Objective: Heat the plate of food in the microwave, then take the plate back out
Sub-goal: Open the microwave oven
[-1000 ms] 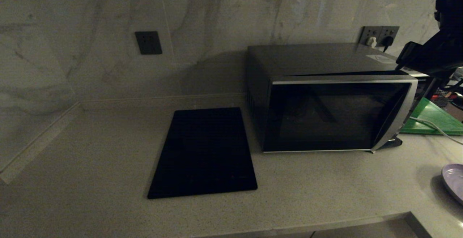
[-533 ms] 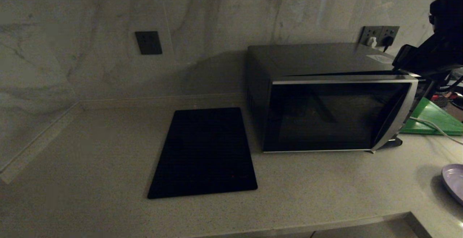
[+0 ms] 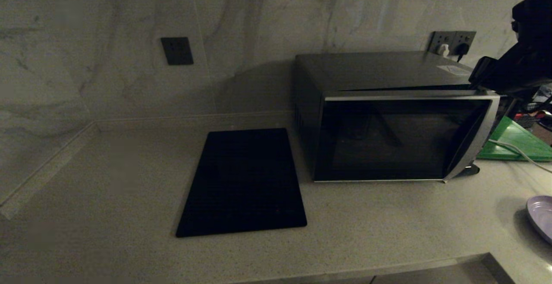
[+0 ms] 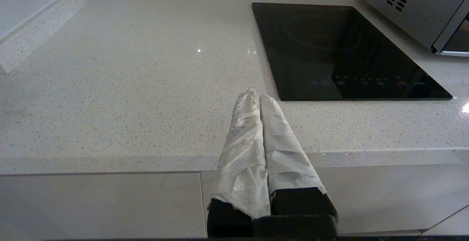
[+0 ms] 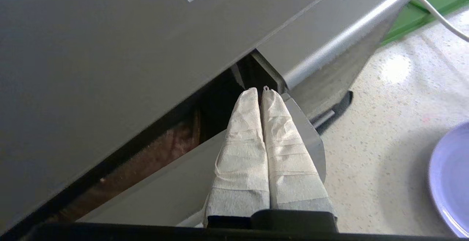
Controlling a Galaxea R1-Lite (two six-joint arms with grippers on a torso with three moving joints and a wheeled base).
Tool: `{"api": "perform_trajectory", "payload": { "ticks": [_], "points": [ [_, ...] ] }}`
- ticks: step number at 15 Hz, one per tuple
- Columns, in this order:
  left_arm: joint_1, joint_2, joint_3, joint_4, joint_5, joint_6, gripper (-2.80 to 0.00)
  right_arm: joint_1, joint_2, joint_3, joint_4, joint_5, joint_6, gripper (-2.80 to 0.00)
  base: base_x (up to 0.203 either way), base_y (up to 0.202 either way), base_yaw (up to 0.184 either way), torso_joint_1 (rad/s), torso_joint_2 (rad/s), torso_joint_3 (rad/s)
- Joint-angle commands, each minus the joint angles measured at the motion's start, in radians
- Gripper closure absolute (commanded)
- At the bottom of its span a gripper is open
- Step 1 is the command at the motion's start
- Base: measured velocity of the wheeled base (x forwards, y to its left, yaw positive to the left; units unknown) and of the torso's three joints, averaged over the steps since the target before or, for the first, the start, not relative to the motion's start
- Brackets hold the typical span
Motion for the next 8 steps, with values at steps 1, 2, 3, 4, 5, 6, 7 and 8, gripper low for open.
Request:
{"api": "perform_trajectory", "payload": {
  "ticks": [1,2,3,4,5,6,7,8],
  "points": [
    [0.000,0.002,0.000,-0.001,0.000,-0.001,0.00,0.000,-0.019,0.006,0.038,0.001,0.003,0.00,0.000,0.000,0.000,0.000,0.00,0.000],
    [0.000,0.002,0.000,-0.001,0.000,-0.001,0.00,0.000,-0.025,0.009,0.056,0.003,0.004,0.00,0.000,0.000,0.000,0.000,0.00,0.000],
    [0.000,0.002,0.000,-0.001,0.000,-0.001,0.00,0.000,-0.032,0.009,0.076,0.003,0.004,0.00,0.000,0.000,0.000,0.000,0.00,0.000],
    [0.000,0.002,0.000,-0.001,0.000,-0.001,0.00,0.001,-0.042,0.009,0.087,0.004,0.004,0.00,0.000,0.000,0.000,0.000,0.00,0.000],
    [0.000,0.002,0.000,-0.001,0.000,-0.001,0.00,0.002,-0.048,0.008,0.099,0.004,0.004,0.00,0.000,0.000,0.000,0.000,0.00,0.000],
    [0.000,0.002,0.000,-0.001,0.000,-0.001,0.00,0.002,-0.056,0.005,0.112,0.004,0.003,0.00,0.000,0.000,0.000,0.000,0.00,0.000],
    [0.000,0.002,0.000,-0.001,0.000,-0.001,0.00,0.002,-0.065,0.006,0.120,0.007,-0.005,0.00,0.000,0.000,0.000,0.000,0.00,0.000],
    [0.000,0.002,0.000,-0.001,0.000,-0.001,0.00,0.002,-0.073,0.006,0.137,0.010,-0.012,0.00,0.000,0.000,0.000,0.000,0.00,0.000]
  ]
}}
